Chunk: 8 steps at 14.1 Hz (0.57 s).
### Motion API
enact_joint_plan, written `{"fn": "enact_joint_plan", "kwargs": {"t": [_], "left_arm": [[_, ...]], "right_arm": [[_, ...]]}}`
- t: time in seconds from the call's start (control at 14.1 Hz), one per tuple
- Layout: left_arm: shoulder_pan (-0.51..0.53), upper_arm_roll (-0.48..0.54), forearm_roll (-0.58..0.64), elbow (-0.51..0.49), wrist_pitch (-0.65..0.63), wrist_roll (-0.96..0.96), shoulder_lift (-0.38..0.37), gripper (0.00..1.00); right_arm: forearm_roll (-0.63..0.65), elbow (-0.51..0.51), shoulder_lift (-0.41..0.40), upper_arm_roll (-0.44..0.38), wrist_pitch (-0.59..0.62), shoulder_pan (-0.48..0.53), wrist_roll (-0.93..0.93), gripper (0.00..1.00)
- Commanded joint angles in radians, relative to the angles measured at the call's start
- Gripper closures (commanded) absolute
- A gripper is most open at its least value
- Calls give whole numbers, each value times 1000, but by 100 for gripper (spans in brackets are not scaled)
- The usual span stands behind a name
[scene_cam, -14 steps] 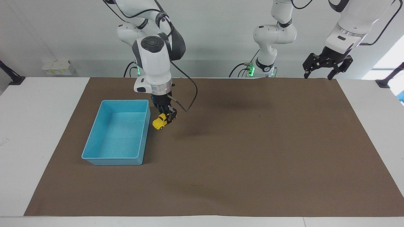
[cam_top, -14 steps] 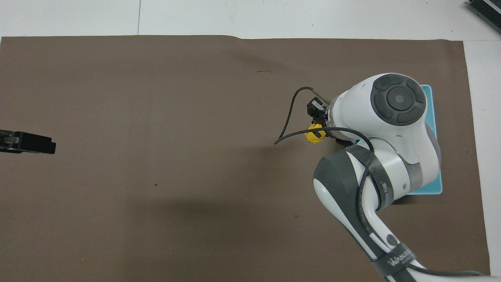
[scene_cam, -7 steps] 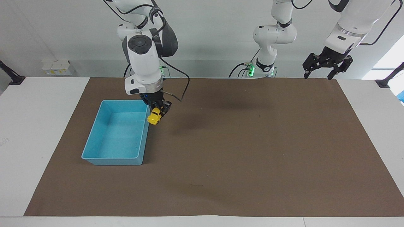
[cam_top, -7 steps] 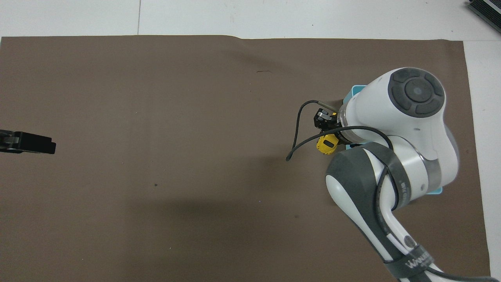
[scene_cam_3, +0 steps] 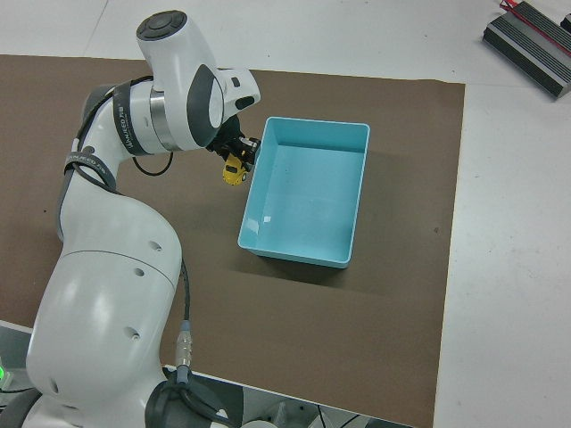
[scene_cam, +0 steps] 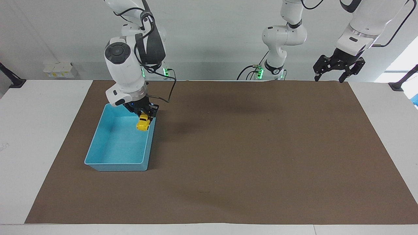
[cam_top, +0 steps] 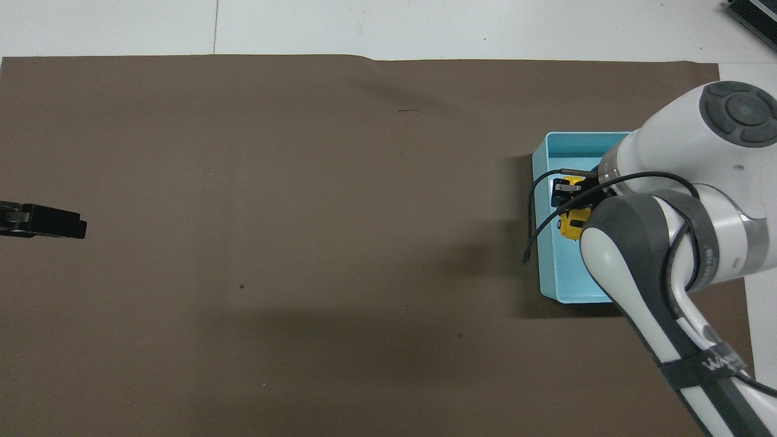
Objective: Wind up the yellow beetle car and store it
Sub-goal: 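Carry the car into the blue bin and lower it with the right gripper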
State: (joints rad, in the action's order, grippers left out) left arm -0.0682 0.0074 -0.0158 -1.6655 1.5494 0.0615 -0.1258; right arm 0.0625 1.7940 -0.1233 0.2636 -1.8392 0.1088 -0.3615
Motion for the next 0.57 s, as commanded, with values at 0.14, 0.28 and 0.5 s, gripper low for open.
{"fn": "enact_joint_plan", "kwargs": {"t": [0.14,0.28,0.5], "left_arm": [[18,-9,0,9,-20,14,-5,0],[18,-9,0,9,-20,14,-5,0],[18,-9,0,9,-20,14,-5,0]], "right_arm": [[65,44,36,6,1,78,160,100],[100,68,48,6,-11,94,199,100],[102,106,66,6,-43,118,223,100]]}}
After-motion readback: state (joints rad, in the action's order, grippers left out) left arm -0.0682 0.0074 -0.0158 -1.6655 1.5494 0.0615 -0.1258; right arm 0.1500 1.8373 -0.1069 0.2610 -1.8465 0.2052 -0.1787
